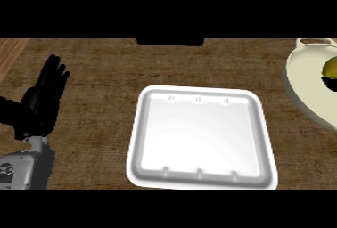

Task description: Pick the lemon from the tray and place it in the pot

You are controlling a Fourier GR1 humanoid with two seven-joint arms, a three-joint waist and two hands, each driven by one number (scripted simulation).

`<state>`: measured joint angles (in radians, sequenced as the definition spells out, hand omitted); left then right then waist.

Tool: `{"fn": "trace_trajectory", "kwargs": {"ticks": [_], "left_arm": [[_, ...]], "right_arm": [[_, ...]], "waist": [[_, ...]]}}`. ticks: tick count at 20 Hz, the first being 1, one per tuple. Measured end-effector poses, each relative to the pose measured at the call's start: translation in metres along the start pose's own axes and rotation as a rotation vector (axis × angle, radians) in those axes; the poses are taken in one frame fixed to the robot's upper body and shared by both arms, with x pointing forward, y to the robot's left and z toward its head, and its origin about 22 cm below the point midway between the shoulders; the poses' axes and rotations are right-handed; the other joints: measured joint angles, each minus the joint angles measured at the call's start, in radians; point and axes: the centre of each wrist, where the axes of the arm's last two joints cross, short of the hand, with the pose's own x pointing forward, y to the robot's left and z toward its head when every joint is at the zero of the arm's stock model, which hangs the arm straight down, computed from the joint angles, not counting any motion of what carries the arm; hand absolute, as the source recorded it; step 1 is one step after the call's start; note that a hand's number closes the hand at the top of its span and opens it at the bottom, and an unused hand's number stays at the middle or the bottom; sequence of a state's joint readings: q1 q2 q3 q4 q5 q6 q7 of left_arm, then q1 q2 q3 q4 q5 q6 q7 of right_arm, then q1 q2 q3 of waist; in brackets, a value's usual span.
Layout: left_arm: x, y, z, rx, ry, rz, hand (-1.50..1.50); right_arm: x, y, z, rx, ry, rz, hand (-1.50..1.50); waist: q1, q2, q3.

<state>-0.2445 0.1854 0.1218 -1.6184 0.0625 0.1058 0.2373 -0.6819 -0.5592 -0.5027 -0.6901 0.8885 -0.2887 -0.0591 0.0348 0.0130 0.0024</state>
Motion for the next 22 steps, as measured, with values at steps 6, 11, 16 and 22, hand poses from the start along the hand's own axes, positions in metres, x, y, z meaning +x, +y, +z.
{"fn": "trace_trajectory", "kwargs": {"ticks": [6, 11, 16, 22], "left_arm": [[0.002, 0.001, 0.002, -0.011, -0.008, 0.004, 0.00], [0.000, -0.003, 0.003, -0.003, -0.004, 0.003, 0.00], [0.003, 0.001, 0.003, -0.004, -0.004, 0.002, 0.00], [0.003, 0.005, 0.006, 0.009, 0.000, 0.003, 0.00]], "right_arm": [[-0.017, 0.012, -0.002, 0.145, 0.015, -0.165, -1.50], [-0.019, 0.014, -0.005, 0.139, -0.032, -0.416, -1.50], [-0.032, 0.001, -0.009, 0.076, -0.022, -0.627, -1.50], [-0.076, -0.038, -0.009, 0.029, 0.000, -0.756, -1.50]], "waist": [[0.005, 0.003, 0.001], [0.000, 0.001, 0.002], [-0.004, -0.001, 0.001], [-0.010, -0.002, 0.001]]}}
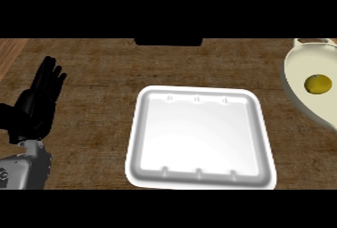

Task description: Pick the lemon from the tray and place it in the pot

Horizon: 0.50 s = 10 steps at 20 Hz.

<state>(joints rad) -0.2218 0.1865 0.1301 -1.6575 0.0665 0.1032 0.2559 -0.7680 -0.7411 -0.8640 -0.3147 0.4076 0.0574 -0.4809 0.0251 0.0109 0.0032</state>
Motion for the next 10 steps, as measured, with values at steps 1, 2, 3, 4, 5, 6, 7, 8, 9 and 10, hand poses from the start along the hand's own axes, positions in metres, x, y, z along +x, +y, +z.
{"fn": "trace_trajectory", "kwargs": {"ticks": [1, 2, 3, 4, 5, 6, 7, 8, 9, 10], "left_arm": [[-0.001, -0.005, 0.000, 0.000, -0.001, 0.001, 0.00], [-0.001, -0.002, -0.001, 0.000, 0.000, 0.000, 0.00], [-0.002, -0.003, 0.001, -0.002, -0.003, -0.002, 0.00], [-0.002, -0.002, 0.003, -0.004, 0.002, 0.001, 0.00], [-0.002, -0.003, 0.002, -0.004, 0.004, 0.002, 0.00], [0.000, -0.004, 0.000, -0.003, 0.007, 0.002, 0.00], [0.000, -0.002, 0.001, -0.001, 0.005, -0.001, 0.00], [0.001, -0.003, 0.002, -0.002, 0.002, -0.002, 0.00], [0.000, -0.003, 0.000, -0.003, 0.001, -0.004, 0.00], [-0.002, -0.005, 0.001, -0.001, 0.002, -0.002, 0.00]], "right_arm": [[-0.001, -0.010, 0.001, 0.000, -0.004, -0.011, -1.50], [-0.001, -0.023, 0.003, 0.000, -0.003, -0.021, -1.50], [-0.002, -0.030, 0.004, -0.001, -0.001, -0.030, -1.50], [-0.004, -0.043, 0.007, 0.000, 0.002, -0.033, -1.50], [-0.003, -0.055, 0.009, 0.002, 0.001, -0.040, -1.50], [-0.003, -0.065, 0.011, 0.005, 0.002, -0.047, -1.50], [-0.002, -0.073, 0.013, 0.005, 0.001, -0.048, -1.50], [-0.001, -0.078, 0.013, 0.008, 0.000, -0.050, -1.50], [-0.004, -0.086, 0.018, 0.014, 0.000, -0.051, -1.50], [-0.007, -0.092, 0.021, 0.015, 0.001, -0.053, -1.50]], "waist": [[-0.001, 0.000, 0.000], [-0.003, 0.000, 0.000], [-0.002, 0.000, 0.000], [-0.002, 0.000, 0.000], [-0.002, 0.001, 0.001], [-0.003, 0.000, 0.001], [-0.002, 0.000, 0.001], [-0.001, 0.000, 0.001], [-0.002, 0.001, 0.001], [-0.002, 0.001, 0.001]]}}
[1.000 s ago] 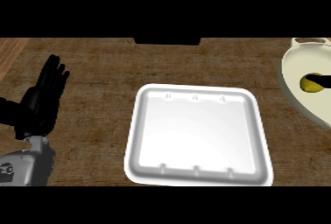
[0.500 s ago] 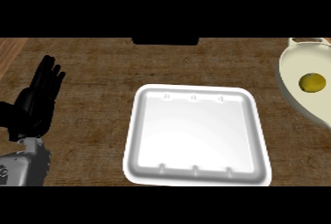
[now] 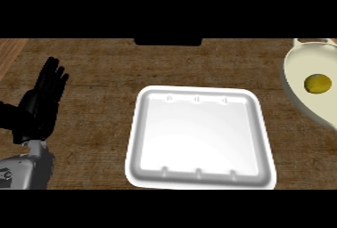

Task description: Pick the lemon from the tray and place it in the pot

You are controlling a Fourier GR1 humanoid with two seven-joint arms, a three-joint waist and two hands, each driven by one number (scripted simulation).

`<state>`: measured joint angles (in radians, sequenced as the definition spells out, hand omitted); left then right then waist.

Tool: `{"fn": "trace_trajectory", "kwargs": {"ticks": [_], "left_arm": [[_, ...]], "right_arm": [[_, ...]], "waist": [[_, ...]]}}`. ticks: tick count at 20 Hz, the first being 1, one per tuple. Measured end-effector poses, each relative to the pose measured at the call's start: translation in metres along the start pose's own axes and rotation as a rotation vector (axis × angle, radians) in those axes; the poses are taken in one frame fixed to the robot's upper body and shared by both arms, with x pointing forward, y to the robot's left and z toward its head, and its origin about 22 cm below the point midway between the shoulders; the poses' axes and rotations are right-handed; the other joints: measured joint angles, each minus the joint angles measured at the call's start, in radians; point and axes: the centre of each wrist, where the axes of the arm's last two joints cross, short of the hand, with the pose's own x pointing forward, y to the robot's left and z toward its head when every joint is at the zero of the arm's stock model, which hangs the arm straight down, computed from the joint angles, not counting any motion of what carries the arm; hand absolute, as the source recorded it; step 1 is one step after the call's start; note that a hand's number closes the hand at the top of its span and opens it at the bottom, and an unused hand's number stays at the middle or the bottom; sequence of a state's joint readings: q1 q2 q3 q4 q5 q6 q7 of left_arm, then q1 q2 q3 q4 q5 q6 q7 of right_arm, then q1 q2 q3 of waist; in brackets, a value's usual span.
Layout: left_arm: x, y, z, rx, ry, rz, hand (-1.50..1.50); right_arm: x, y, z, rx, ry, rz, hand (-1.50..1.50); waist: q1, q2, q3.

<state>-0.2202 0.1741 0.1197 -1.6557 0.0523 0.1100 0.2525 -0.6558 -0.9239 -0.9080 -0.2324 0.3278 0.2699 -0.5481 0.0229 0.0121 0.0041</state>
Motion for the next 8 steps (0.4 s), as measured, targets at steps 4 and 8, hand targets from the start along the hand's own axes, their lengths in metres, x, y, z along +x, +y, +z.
{"fn": "trace_trajectory", "kwargs": {"ticks": [4, 8], "left_arm": [[-0.003, 0.003, -0.001, -0.003, 0.000, -0.005, 0.00], [-0.004, 0.001, -0.005, -0.004, -0.003, -0.001, 0.00]], "right_arm": [[-0.004, -0.023, 0.012, 0.014, 0.001, 0.005, -1.50], [-0.006, -0.039, 0.021, 0.026, 0.000, 0.011, -1.50]], "waist": [[0.001, 0.001, 0.001], [0.001, 0.001, 0.001]]}}
